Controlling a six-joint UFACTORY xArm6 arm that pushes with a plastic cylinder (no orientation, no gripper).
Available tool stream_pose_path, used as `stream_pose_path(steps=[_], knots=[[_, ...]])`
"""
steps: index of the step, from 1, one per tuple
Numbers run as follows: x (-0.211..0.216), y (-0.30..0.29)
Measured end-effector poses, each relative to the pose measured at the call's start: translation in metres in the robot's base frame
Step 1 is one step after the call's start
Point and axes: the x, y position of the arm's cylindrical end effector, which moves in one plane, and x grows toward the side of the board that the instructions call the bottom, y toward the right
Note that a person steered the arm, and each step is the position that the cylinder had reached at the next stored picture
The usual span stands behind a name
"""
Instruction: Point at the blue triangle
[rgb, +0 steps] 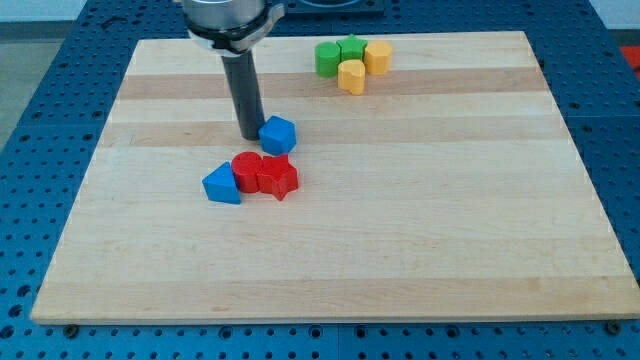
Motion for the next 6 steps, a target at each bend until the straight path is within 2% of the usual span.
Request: stream_pose_path(steps=[2,4,5,6], knots=[[-0.003,-0.001],[0.011,-0.054],[0.032,-0.083],[0.086,-0.099]])
